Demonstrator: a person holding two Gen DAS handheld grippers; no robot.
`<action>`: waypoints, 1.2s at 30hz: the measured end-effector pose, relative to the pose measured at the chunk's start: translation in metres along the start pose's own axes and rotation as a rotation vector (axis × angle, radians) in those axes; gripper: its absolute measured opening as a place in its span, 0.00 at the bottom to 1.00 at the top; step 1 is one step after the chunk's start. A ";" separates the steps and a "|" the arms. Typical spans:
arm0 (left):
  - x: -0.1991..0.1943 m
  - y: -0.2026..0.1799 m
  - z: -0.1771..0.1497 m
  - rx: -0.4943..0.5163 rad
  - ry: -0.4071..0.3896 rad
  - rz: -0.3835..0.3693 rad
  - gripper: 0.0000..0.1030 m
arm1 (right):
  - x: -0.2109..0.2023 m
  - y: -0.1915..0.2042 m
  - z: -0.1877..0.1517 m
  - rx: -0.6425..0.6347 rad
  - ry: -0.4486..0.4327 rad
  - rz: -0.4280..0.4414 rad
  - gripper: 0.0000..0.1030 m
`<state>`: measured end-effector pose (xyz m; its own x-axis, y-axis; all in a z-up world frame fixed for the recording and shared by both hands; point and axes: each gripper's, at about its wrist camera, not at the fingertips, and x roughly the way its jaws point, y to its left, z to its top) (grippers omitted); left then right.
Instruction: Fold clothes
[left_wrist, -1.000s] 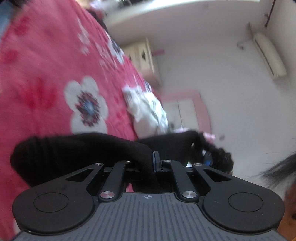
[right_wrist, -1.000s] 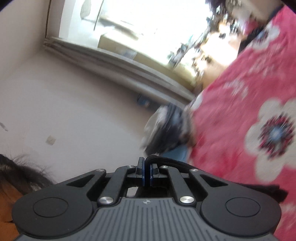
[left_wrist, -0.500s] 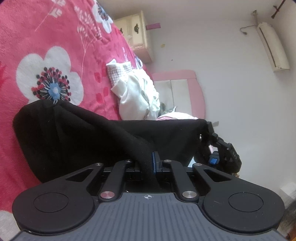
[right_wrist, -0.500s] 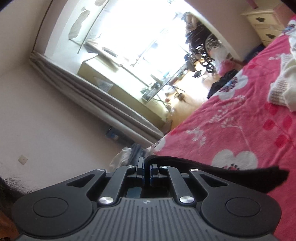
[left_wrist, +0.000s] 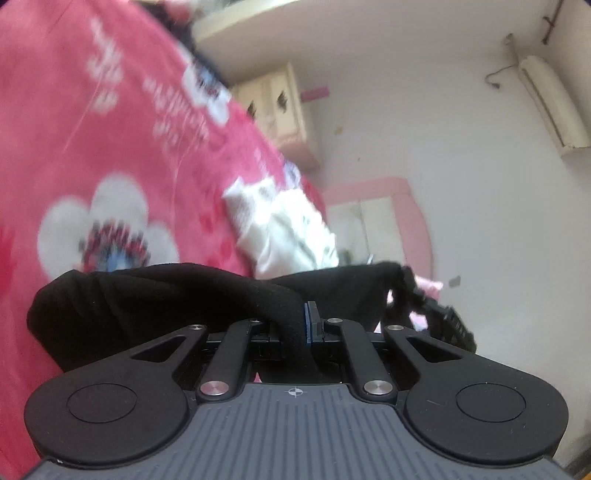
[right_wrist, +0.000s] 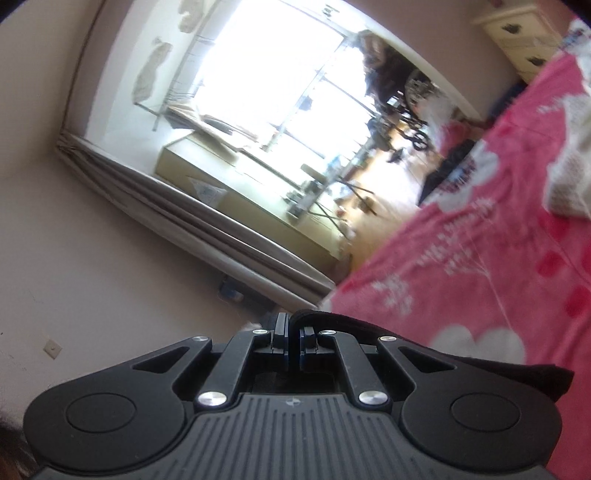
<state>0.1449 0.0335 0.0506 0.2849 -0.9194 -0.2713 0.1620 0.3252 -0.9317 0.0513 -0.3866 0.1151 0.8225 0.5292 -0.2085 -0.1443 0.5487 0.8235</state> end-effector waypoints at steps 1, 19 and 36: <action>-0.003 -0.007 0.005 0.023 -0.019 -0.008 0.07 | 0.000 0.004 0.003 -0.009 -0.012 0.019 0.06; -0.021 0.147 -0.147 0.069 0.203 0.419 0.07 | -0.004 -0.165 -0.218 0.210 0.449 -0.263 0.05; -0.019 0.142 -0.153 0.213 0.193 0.448 0.19 | -0.013 -0.184 -0.195 0.278 0.380 -0.308 0.41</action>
<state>0.0176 0.0629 -0.1135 0.1947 -0.6977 -0.6894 0.2580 0.7145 -0.6503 -0.0400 -0.3681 -0.1367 0.5402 0.5960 -0.5941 0.2636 0.5506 0.7921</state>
